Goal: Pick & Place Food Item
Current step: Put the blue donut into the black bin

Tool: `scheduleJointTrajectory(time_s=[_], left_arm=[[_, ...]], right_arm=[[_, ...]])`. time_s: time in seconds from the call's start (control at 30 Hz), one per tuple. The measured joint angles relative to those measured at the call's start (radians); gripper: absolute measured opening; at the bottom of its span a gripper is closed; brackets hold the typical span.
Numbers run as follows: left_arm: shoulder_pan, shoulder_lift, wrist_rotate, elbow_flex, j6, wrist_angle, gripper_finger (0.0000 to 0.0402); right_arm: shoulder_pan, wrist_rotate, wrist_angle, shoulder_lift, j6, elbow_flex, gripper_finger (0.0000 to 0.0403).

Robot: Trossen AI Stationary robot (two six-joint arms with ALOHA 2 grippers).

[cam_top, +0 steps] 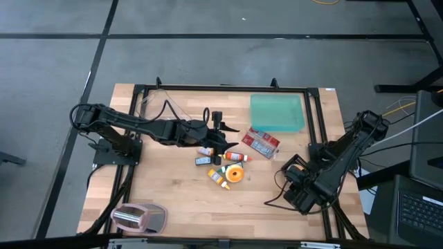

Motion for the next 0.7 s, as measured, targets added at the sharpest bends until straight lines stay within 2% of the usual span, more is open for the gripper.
scheduleJointTrajectory(time_s=[0.3, 0.7], left_arm=[[0.000, 0.000, 0.005, 0.000, 0.000, 0.000, 0.0196], [0.000, 0.000, 0.006, 0.000, 0.000, 0.000, 0.0196]], right_arm=[[0.000, 0.021, -0.022, 0.000, 0.013, 0.000, 0.0010], [0.000, -0.013, -0.144, -0.018, 0.056, 0.000, 0.0003]])
